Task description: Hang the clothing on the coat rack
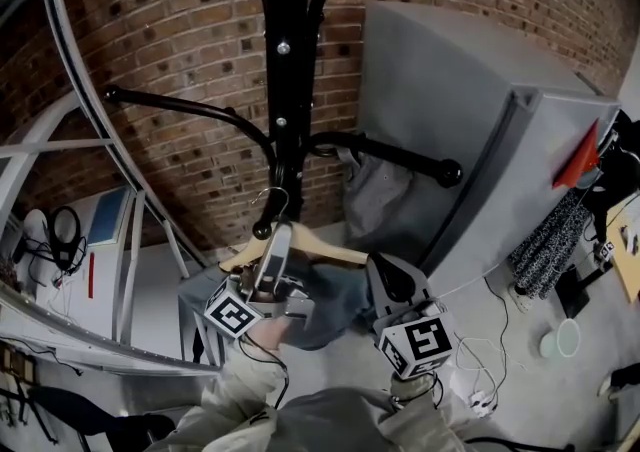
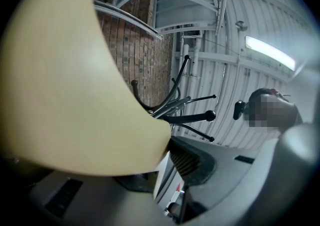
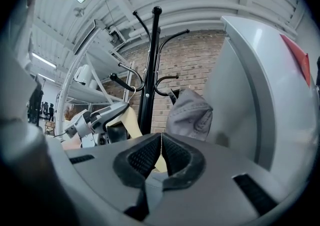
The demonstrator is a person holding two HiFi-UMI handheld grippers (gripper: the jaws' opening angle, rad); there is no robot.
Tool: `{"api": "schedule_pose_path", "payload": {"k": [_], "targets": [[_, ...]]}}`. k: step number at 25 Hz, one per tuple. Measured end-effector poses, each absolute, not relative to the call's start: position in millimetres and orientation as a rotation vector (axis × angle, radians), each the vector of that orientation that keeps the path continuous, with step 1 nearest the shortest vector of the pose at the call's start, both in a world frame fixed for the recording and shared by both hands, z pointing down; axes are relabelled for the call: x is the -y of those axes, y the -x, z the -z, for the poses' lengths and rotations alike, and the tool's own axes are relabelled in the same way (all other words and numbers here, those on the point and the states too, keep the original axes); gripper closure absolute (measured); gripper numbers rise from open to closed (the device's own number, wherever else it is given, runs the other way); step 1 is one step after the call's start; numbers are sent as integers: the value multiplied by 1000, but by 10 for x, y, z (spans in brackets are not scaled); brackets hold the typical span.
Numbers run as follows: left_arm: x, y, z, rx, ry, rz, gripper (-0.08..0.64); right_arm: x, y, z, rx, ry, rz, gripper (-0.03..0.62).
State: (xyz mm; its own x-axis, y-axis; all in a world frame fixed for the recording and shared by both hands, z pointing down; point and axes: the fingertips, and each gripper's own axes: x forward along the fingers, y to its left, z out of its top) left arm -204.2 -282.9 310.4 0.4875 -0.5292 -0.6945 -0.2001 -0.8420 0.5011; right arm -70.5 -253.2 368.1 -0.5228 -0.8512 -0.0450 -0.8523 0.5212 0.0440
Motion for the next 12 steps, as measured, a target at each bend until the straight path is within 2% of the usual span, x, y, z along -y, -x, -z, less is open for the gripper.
{"api": "schedule_pose_path", "payload": {"k": [12], "targets": [[2868, 2006, -3143, 623, -2402, 1303, 462, 2642, 727, -3739, -2790, 1438, -67, 566]]}}
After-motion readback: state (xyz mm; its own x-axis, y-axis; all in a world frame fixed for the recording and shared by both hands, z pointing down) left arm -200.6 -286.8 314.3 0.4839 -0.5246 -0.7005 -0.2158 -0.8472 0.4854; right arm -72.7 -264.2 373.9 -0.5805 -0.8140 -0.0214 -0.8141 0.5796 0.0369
